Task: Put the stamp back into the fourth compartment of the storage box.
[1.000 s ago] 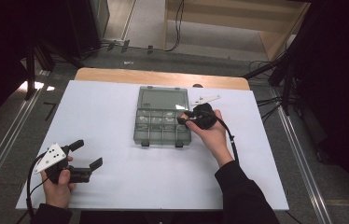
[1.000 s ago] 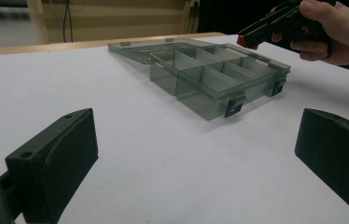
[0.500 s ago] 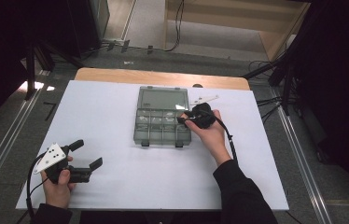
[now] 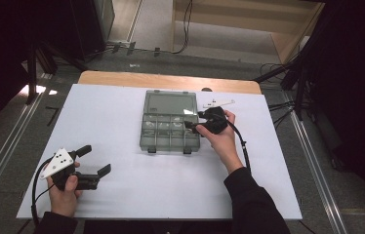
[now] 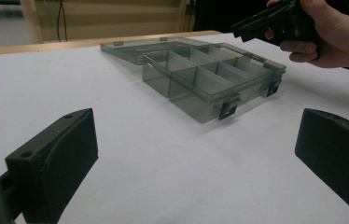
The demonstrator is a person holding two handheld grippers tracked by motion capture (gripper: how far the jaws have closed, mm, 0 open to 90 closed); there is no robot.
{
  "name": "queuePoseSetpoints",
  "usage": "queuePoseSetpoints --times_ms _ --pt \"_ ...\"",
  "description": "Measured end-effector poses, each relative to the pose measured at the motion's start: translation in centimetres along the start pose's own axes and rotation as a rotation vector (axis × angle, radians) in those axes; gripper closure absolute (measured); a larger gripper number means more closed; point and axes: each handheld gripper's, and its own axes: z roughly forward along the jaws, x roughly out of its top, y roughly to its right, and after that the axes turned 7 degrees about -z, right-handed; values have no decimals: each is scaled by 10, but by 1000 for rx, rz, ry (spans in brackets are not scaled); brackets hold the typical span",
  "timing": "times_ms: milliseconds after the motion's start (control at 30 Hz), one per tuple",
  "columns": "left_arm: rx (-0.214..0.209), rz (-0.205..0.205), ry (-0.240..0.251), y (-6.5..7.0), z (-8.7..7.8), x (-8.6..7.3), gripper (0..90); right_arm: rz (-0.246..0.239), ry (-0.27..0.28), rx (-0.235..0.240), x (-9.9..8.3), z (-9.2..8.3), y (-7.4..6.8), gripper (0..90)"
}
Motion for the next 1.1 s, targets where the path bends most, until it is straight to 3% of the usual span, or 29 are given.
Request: queuePoseSetpoints --times_ms 167,267,333,533,1100 --pt "-9 -3 -9 3 5 4 0 6 41 30 -1 -10 -4 87" --pt "-11 -4 -15 5 8 5 0 14 65 29 -4 -16 -5 80" --pt "-13 0 -23 5 10 5 0 10 70 36 -6 -19 -5 0" --pt "-23 -12 -27 5 14 8 0 3 80 48 -13 -26 -6 0" --pt "-55 0 -31 9 31 23 0 4 121 24 -31 -39 -8 0"
